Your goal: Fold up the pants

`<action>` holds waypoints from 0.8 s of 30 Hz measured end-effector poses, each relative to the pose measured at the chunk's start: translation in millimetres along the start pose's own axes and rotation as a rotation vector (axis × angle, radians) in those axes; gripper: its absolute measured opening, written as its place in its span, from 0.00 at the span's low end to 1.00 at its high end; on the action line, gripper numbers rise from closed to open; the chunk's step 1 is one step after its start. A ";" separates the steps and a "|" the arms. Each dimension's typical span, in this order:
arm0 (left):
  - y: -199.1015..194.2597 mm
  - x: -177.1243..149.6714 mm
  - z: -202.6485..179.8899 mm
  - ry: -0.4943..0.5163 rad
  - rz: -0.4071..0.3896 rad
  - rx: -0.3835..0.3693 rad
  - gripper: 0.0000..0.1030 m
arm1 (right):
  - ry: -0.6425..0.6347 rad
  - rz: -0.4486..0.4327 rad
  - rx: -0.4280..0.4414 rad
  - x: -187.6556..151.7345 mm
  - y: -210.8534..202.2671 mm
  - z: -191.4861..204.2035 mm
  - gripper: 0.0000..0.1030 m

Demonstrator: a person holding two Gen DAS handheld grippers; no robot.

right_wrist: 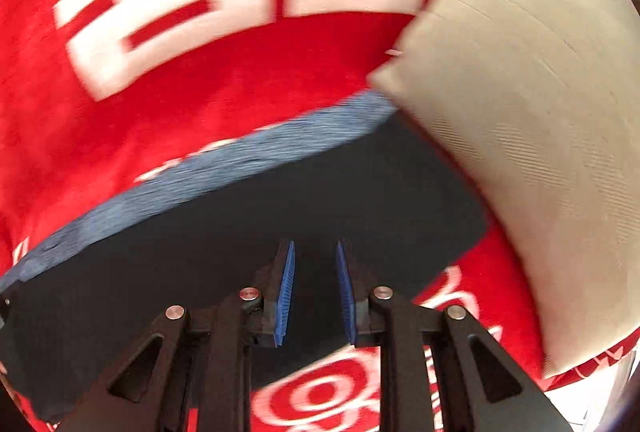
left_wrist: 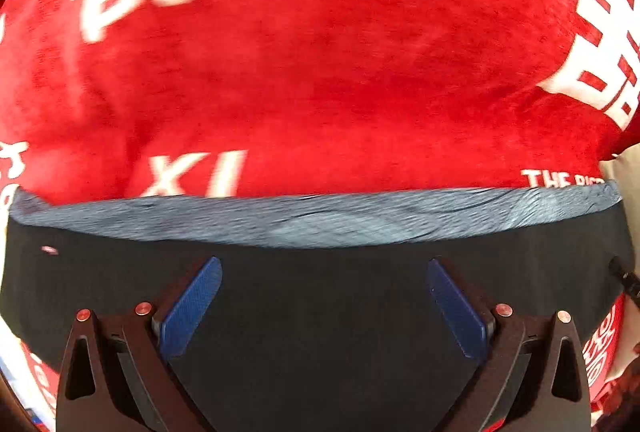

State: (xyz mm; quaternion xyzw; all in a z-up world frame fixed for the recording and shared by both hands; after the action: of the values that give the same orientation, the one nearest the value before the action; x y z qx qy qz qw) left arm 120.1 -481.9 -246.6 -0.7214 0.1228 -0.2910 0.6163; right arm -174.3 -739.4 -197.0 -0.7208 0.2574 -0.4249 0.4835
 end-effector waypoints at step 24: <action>-28.9 -65.5 8.9 0.049 0.093 0.170 1.00 | -0.167 0.017 0.339 -50.6 -65.9 74.1 0.40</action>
State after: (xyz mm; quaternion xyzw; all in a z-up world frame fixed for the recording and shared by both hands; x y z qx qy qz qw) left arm 67.4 -433.4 -237.1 -0.6527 0.1462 -0.2887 0.6850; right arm -138.7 -638.0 -167.8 -0.6595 0.1473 -0.3969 0.6212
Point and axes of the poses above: each gripper's, at about its wrist camera, not at the fingertips, and y roughly the way its jaws point, z to its left, x to its top, the point moved 6 cm from there along y, roughly the way its jaws point, and after that the axes turned 1 degree about -x, right-handed, at the moved point
